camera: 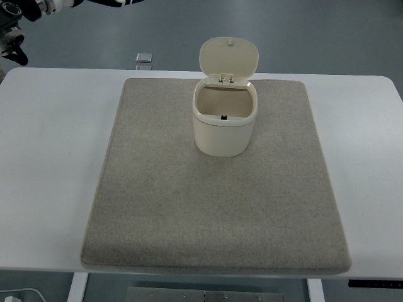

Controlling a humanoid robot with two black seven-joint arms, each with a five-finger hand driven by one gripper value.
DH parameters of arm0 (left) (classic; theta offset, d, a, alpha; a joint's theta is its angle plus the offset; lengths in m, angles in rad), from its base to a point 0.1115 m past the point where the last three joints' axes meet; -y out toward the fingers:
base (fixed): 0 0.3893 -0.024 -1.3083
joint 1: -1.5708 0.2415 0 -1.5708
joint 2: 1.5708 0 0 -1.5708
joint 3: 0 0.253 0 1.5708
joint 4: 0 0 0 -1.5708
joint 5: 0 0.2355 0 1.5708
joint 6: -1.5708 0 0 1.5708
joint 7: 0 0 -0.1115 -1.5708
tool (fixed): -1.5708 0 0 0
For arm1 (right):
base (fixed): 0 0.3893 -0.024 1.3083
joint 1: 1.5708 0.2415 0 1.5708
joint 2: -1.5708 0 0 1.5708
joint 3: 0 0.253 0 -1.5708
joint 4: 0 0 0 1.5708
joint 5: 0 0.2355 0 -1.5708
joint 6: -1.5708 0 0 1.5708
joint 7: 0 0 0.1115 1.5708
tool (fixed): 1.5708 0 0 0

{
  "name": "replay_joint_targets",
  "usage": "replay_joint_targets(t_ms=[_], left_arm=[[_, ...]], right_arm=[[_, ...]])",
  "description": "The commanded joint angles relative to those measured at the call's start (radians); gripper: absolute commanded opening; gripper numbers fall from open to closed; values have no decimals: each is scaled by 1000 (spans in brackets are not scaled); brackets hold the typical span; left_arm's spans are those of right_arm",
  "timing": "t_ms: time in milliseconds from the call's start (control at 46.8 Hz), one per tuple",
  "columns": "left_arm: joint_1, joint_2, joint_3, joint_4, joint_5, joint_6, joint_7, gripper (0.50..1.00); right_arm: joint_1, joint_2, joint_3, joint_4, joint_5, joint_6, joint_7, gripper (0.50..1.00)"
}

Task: Put tennis ball into box with left hand
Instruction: 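Lift the held ball with the left hand up and over the bin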

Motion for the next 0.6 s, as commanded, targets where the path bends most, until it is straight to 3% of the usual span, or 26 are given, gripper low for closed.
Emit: replay_joint_targets(t_ms=[0,577], left_arm=[[-22,-26,-9,-6,-25,6,0,500],[-84,-97,-176,-220,-12,-70,-12,500]], right_arm=[[0,0,1,0,0,0,0,938],[0,0,1,0,0,0,1,938]])
